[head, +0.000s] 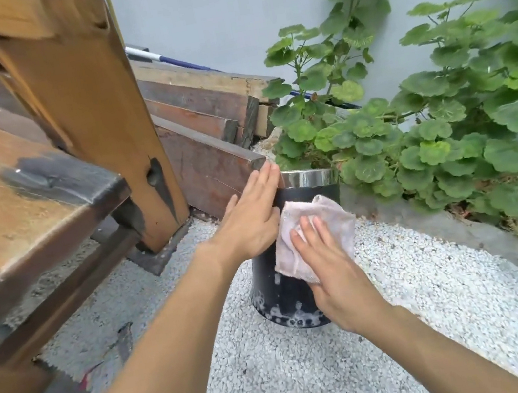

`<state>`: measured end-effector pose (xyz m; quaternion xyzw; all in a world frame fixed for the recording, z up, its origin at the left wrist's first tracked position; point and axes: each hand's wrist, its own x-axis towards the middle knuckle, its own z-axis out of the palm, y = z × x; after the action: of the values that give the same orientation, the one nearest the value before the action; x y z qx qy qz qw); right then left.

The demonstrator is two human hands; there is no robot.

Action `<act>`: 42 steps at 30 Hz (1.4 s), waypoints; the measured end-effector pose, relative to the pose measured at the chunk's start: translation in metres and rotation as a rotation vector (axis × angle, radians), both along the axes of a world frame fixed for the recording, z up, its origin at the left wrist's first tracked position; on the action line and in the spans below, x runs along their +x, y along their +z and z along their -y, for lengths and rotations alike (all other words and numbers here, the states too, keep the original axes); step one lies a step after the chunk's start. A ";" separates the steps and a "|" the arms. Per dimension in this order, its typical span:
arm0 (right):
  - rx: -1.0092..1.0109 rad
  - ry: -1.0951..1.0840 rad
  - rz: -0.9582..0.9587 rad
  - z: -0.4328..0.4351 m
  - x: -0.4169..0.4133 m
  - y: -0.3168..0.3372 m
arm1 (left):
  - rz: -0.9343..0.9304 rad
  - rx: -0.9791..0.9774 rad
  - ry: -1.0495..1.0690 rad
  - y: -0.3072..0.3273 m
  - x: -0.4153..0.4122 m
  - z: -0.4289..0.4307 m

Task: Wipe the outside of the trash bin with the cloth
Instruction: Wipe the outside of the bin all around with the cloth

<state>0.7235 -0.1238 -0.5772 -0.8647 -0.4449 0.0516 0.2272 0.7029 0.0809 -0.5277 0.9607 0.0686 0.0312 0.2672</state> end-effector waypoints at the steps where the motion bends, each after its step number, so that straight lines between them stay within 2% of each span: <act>1: -0.026 0.007 -0.005 0.004 -0.006 -0.007 | -0.005 -0.002 0.005 0.001 0.001 0.000; 11: -0.267 0.085 -0.132 0.042 -0.060 -0.056 | -0.016 0.007 -0.002 0.007 -0.002 -0.002; 14: -0.229 0.142 -0.250 0.051 -0.076 -0.059 | -0.031 0.012 -0.002 0.008 -0.003 -0.003; 17: -0.061 0.010 -0.534 0.055 -0.087 -0.045 | -0.047 0.015 0.008 0.011 -0.004 -0.005; 20: 0.145 -0.422 -0.919 0.050 -0.082 -0.016 | -0.064 0.003 0.013 0.015 -0.004 -0.006; 22: 0.400 -0.605 -1.107 0.047 -0.067 0.004 | -0.068 0.001 0.003 0.018 -0.004 -0.007; 24: 0.667 -0.674 -1.159 0.041 -0.053 0.027 | -0.083 -0.016 0.008 0.020 -0.005 -0.010; 26: 0.817 -0.671 -1.057 0.029 -0.042 0.050 | -0.093 -0.036 0.012 0.020 -0.008 -0.012; 27: 0.819 -0.657 -0.950 0.021 -0.038 0.060 | -0.094 -0.042 0.012 0.019 -0.010 -0.012; 29: 0.703 -0.581 -0.617 0.004 -0.031 0.072 | -0.092 -0.047 0.011 0.018 -0.013 -0.012; 31: 0.549 -0.406 -0.276 -0.014 -0.026 0.073 | -0.098 -0.059 0.011 0.018 -0.012 -0.015; 33: 0.371 -0.188 -0.034 -0.030 -0.021 0.063 | -0.085 -0.066 0.004 0.017 -0.011 -0.017; 35: 0.149 -0.040 0.111 -0.043 -0.016 0.045 | -0.058 -0.070 -0.038 0.019 -0.011 -0.018; 38: -0.146 0.023 0.306 -0.046 -0.013 0.014 | -0.072 -0.119 -0.026 0.023 -0.014 -0.017; 42: -0.263 0.068 0.328 -0.044 -0.025 -0.007 | -0.086 -0.140 0.009 0.026 -0.015 -0.014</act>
<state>0.6983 -0.0802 -0.5843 -0.8682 -0.4943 -0.0246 0.0353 0.6875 0.0946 -0.5019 0.9398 0.0863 -0.0139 0.3304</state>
